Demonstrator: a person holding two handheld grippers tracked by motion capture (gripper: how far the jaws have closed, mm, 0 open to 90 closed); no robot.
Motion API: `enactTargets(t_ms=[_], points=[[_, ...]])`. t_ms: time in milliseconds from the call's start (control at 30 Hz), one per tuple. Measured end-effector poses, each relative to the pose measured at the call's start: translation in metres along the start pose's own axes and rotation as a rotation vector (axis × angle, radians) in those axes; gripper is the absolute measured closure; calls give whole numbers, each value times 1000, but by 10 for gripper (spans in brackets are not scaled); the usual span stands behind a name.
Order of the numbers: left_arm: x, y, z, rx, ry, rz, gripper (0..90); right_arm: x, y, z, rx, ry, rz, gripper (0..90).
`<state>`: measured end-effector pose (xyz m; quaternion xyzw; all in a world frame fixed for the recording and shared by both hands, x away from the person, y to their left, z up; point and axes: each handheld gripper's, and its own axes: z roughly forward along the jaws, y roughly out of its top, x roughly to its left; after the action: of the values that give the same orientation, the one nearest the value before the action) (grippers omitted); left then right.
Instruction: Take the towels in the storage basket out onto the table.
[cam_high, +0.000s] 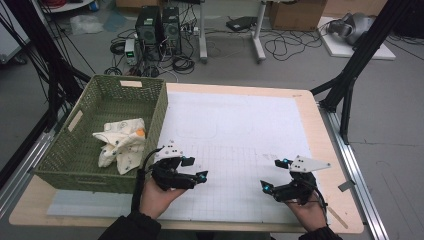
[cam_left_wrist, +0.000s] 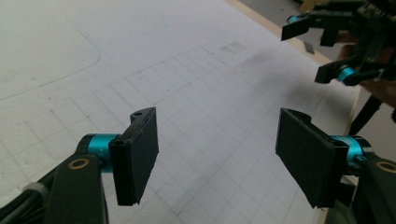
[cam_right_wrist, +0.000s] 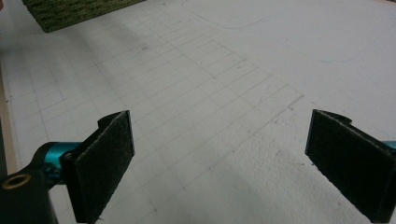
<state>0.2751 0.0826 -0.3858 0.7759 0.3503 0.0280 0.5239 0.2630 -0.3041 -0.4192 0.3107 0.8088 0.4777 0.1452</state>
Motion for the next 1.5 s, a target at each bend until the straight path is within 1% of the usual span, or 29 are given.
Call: enactTargets(t_ms=[100,167,200,233,267,367,433,533,633,700,800,867,933,1000,1067,1100,1133,1167,1200,1267,1300,1367,1400,1467,1500], points=[[3,7,-2,-10,-57,-50,313,-1,0,-1,-9,-3,-3,70],[3,12,-3,-16,-78,-68,315,-2,1,-1,-14,-2,-1,70],[4,18,-4,-20,-106,-97,315,-2,1,-1,-16,-2,0,70],[4,18,-4,-20,-106,-97,316,-2,1,-1,-16,-2,0,70],[3,20,-4,-26,-117,-110,316,-2,1,-1,-16,-2,0,71],[4,29,-5,-23,-168,-155,340,-1,2,-2,-18,2,3,70],[4,35,-6,-30,-174,-169,340,-2,2,-2,-23,1,2,70],[6,43,-7,-33,-217,-216,343,-2,3,-3,-29,1,1,70],[8,51,-10,-34,-246,-258,360,-2,3,-3,-31,2,-1,70],[10,57,-13,-47,-234,-275,360,-2,3,-3,-34,3,-3,71],[13,65,-18,-68,-243,-307,365,-3,4,-3,-39,4,-4,70],[15,70,-22,-79,-236,-327,368,-3,4,-3,-42,4,-3,70],[16,74,-25,-88,-208,-336,369,-2,5,-3,-40,7,-2,70],[19,77,-29,-109,-214,-358,369,-2,5,-3,-43,7,-8,70],[20,81,-33,-119,-198,-363,369,-2,5,-3,-44,9,-7,70],[21,82,-34,-127,-191,-371,369,-2,5,-3,-44,10,-8,70],[21,83,-36,-135,-196,-384,369,-2,5,-3,-44,10,-8,70],[21,85,-38,-145,-200,-390,369,-2,5,-3,-45,10,-8,70],[20,86,-39,-152,-189,-391,370,-2,5,-2,-45,10,-8,70],[19,89,-42,-160,-172,-382,372,-2,5,-2,-44,11,-7,70],[20,90,-44,-163,-167,-387,372,-3,6,-2,-46,12,-11,71],[20,92,-48,-185,-150,-388,374,-2,6,-2,-46,13,-10,70],[21,93,-50,-183,-142,-386,375,-2,6,-2,-46,12,-11,70],[24,95,-52,-185,-149,-397,376,-2,6,-2,-44,15,-8,70],[26,96,-53,-189,-148,-411,376,-2,6,-2,-44,15,-8,70]])
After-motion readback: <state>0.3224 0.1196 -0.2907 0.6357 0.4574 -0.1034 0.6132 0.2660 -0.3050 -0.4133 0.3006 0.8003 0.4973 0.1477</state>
